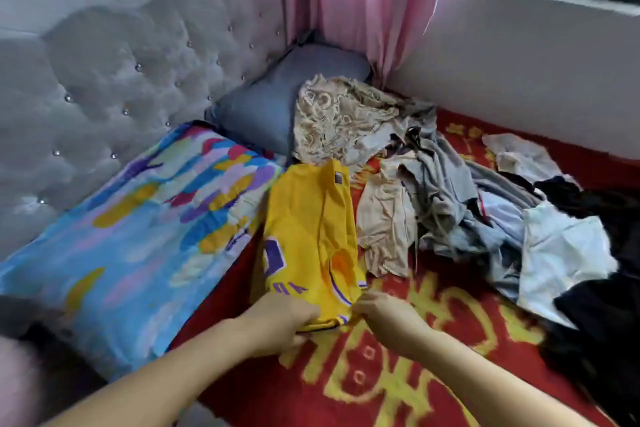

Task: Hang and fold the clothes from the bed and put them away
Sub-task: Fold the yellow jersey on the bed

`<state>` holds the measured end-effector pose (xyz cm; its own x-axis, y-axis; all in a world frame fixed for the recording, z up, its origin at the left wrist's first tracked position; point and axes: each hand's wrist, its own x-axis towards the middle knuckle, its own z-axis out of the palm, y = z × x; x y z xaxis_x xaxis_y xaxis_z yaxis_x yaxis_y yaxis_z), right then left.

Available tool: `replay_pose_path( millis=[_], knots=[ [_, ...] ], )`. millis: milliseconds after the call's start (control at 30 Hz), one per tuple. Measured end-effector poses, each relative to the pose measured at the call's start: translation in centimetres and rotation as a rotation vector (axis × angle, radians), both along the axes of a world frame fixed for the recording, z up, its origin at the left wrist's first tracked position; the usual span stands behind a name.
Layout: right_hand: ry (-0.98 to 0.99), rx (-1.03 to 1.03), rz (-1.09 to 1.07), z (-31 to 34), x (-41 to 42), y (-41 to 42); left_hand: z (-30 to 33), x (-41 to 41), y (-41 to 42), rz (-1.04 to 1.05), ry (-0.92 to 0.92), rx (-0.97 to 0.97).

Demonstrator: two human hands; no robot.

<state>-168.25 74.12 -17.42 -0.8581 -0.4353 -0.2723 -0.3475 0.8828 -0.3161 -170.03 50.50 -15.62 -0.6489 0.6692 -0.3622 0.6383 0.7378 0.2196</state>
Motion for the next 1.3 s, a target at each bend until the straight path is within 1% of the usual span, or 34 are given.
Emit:
replay_pose_path(
  millis=[100,167,233,300,400,500,567,633,700,800,833,900,967,1033,1067,1133,1200,1267,1300],
  knots=[
    [-0.157,0.099,0.056,-7.0,5.2,-0.3,-7.4,5.0,0.0,0.008,-0.199,-0.071],
    [-0.254,0.124,0.1,-10.1,8.2,-0.8,-11.0,8.1,-0.1,-0.012,-0.31,-0.11],
    [-0.297,0.118,0.118,-12.0,10.3,-1.0,-13.2,10.3,-0.3,-0.007,-0.392,-0.115],
    [-0.345,0.112,0.128,-12.9,11.5,-1.1,-14.4,11.6,-0.5,0.019,-0.483,-0.118],
    [-0.531,0.146,0.15,-13.3,12.1,-1.6,-15.1,11.8,-0.7,0.031,-0.631,-0.136],
    [-0.707,0.11,0.135,-13.1,10.8,-2.7,-15.4,9.8,-0.9,0.017,-0.817,-0.136],
    [-0.754,0.066,0.106,-12.9,8.7,-3.2,-15.5,7.3,-1.2,0.016,-0.876,-0.174],
    [-0.734,0.037,0.047,-12.9,5.9,-3.3,-15.5,4.0,-1.6,0.057,-0.859,-0.177],
    [-0.66,0.018,-0.066,-13.4,2.8,-3.1,-15.6,-0.2,-1.8,0.138,-0.802,-0.145],
    [-0.517,-0.004,-0.235,-14.8,-1.6,-3.4,-16.7,-6.1,-1.9,0.259,-0.646,-0.104],
    [-0.477,0.001,-0.298,-15.5,-2.7,-3.6,-17.6,-7.5,-1.9,0.294,-0.588,-0.116],
    [-0.366,-0.001,-0.434,-16.6,-4.1,-3.9,-19.1,-8.7,-1.8,0.357,-0.476,-0.2],
    [-0.229,-0.037,-0.59,-18.0,-5.1,-3.8,-20.9,-9.2,-1.5,0.411,-0.415,-0.238],
    [-0.164,-0.075,-0.716,-19.3,-5.7,-3.5,-22.6,-9.6,-0.7,0.437,-0.389,-0.135],
    [-0.18,-0.079,-0.751,-19.8,-5.9,-3.4,-23.1,-9.8,-0.2,0.448,-0.382,-0.061],
    [-0.285,-0.054,-0.8,-20.9,-6.3,-3.5,-24.2,-11.2,1.3,0.495,-0.378,0.085],
    [-0.37,0.035,-0.794,-21.7,-6.6,-3.9,-24.8,-13.3,3.2,0.569,-0.391,0.204],
    [-0.335,0.099,-0.796,-22.6,-6.8,-3.9,-25.7,-16.3,5.6,0.669,-0.436,0.317],
    [-0.301,0.093,-0.817,-22.8,-6.8,-3.8,-26.0,-17.8,6.9,0.738,-0.478,0.378]
  ],
)
